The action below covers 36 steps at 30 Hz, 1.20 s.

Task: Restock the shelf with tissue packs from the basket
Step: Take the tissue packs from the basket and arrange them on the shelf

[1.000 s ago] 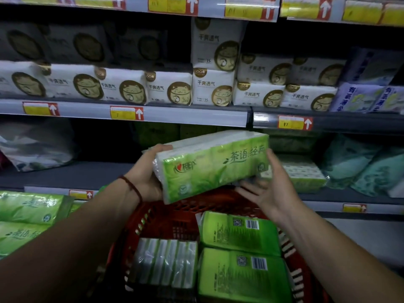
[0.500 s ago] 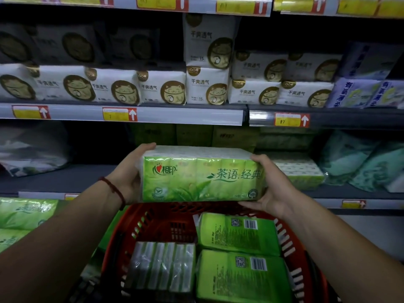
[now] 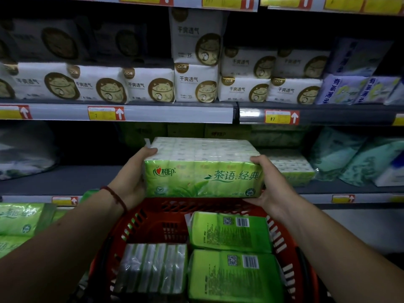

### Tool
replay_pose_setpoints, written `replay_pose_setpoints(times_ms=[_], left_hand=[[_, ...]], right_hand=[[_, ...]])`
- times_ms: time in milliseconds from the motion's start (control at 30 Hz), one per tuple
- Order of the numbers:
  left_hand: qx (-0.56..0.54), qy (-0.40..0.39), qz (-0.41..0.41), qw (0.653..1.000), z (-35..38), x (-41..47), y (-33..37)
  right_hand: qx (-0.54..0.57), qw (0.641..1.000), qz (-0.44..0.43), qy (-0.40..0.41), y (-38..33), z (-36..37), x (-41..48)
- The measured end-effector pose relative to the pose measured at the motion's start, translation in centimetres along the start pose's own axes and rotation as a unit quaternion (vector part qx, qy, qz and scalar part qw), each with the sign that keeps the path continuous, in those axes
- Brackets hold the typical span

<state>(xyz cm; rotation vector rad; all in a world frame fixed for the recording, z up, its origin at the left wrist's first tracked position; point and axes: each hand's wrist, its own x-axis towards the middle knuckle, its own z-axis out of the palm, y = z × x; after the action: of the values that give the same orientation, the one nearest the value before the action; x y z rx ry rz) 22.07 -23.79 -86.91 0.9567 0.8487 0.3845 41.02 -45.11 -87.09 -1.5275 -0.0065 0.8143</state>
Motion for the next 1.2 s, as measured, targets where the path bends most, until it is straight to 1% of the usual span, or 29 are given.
replay_pose_setpoints(times_ms=[200, 300, 400, 500, 667, 800, 867, 933, 1000, 1067, 1167, 1200], left_hand=[[0.068, -0.031, 0.027, 0.997, 1.7, 0.3, -1.6], [0.113, -0.025, 0.046, 0.992, 3.1, 0.6, -2.1], [0.198, -0.004, 0.086, 0.977, 5.3, 1.4, -2.6], [0.247, -0.025, 0.115, 0.962, 8.4, 3.3, -3.2], [0.237, -0.061, 0.089, 0.965, 15.2, 8.7, -5.7], [0.282, -0.091, 0.094, 0.95, 20.4, 12.6, -7.9], [0.313, -0.093, 0.104, 0.939, 22.7, 14.0, -8.9], [0.324, -0.092, 0.109, 0.935, 24.5, 15.3, -9.7], [0.325, -0.087, 0.094, 0.937, 25.7, 16.3, -10.5], [0.348, -0.074, 0.07, 0.932, 26.1, 17.5, -11.7], [0.455, -0.039, 0.045, 0.889, 25.7, 18.7, -13.1], [0.447, -0.039, 0.033, 0.893, 25.5, 18.8, -13.4]], right_hand=[[-0.029, 0.999, -0.01, 0.033, -0.2, -2.2, 0.5], [-0.039, 0.998, -0.014, 0.047, -0.7, -3.8, 1.1], [-0.041, 0.997, -0.03, 0.065, -1.6, -6.2, 2.5], [-0.042, 0.995, -0.042, 0.084, -2.6, -9.3, 4.7], [-0.01, 0.993, -0.031, 0.117, -3.6, -14.9, 9.8], [0.02, 0.987, -0.02, 0.158, -3.6, -18.9, 14.4], [0.057, 0.982, -0.032, 0.18, -3.8, -20.7, 16.5], [0.086, 0.975, -0.051, 0.2, -3.5, -22.8, 18.9], [0.11, 0.971, -0.049, 0.206, -2.4, -24.3, 21.2], [0.11, 0.974, -0.038, 0.195, -1.1, -24.7, 22.5], [0.058, 0.982, 0.004, 0.178, 0.0, -24.2, 23.5], [0.035, 0.983, 0.018, 0.182, 0.0, -23.9, 23.6]])
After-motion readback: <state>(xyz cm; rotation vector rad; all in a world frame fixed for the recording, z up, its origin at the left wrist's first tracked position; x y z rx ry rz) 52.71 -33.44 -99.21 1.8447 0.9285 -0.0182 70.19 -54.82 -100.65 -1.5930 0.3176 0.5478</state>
